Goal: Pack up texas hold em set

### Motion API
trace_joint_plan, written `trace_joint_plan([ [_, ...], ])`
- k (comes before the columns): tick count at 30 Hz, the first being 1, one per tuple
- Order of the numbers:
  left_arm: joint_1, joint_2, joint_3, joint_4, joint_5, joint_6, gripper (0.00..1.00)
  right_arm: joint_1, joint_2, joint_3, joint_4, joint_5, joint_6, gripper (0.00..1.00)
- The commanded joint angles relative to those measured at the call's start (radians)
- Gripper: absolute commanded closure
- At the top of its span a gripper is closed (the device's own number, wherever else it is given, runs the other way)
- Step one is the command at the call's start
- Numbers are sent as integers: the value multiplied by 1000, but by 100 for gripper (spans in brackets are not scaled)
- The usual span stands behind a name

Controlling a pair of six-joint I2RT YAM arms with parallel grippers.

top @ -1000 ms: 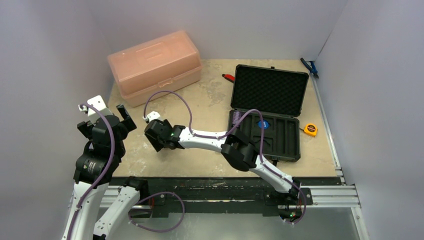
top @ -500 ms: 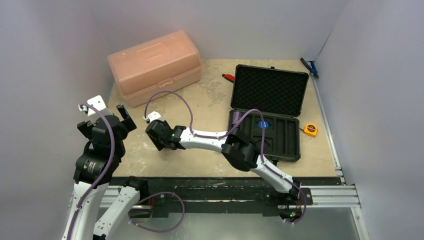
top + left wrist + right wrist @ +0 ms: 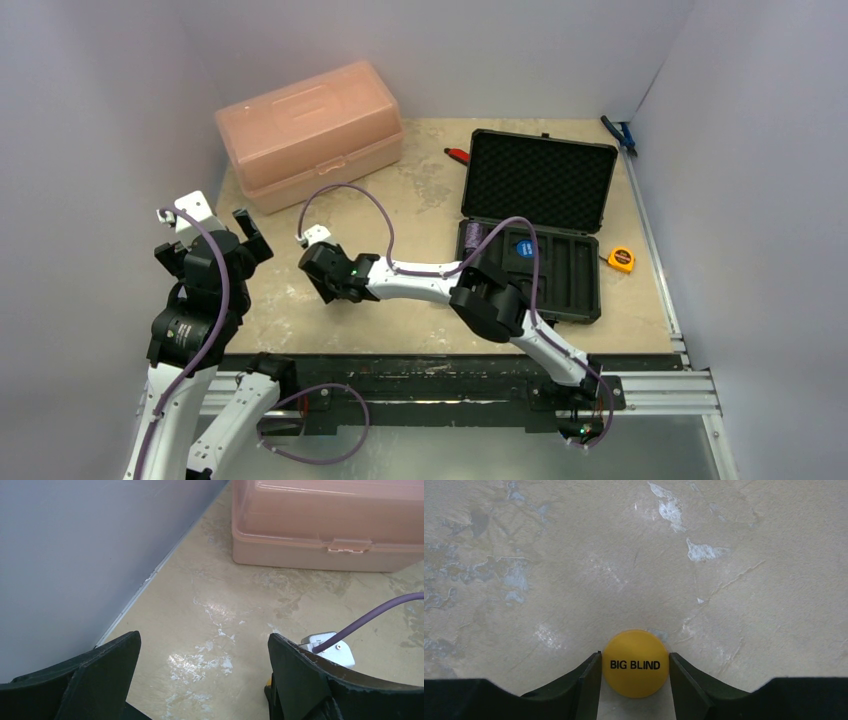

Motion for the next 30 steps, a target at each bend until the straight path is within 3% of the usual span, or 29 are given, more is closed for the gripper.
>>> trace_joint_plan([
  [1,5,-4,-2,26,-1,-5,0,-3,-30,-72,-130,14,24,60],
  [12,6,2,-3,30,8,0,1,-3,-139,-148,-123,28,42,66],
  [30,6,6,-4,31,11,3,1,-3,-258,-194,-136,60,63,67],
])
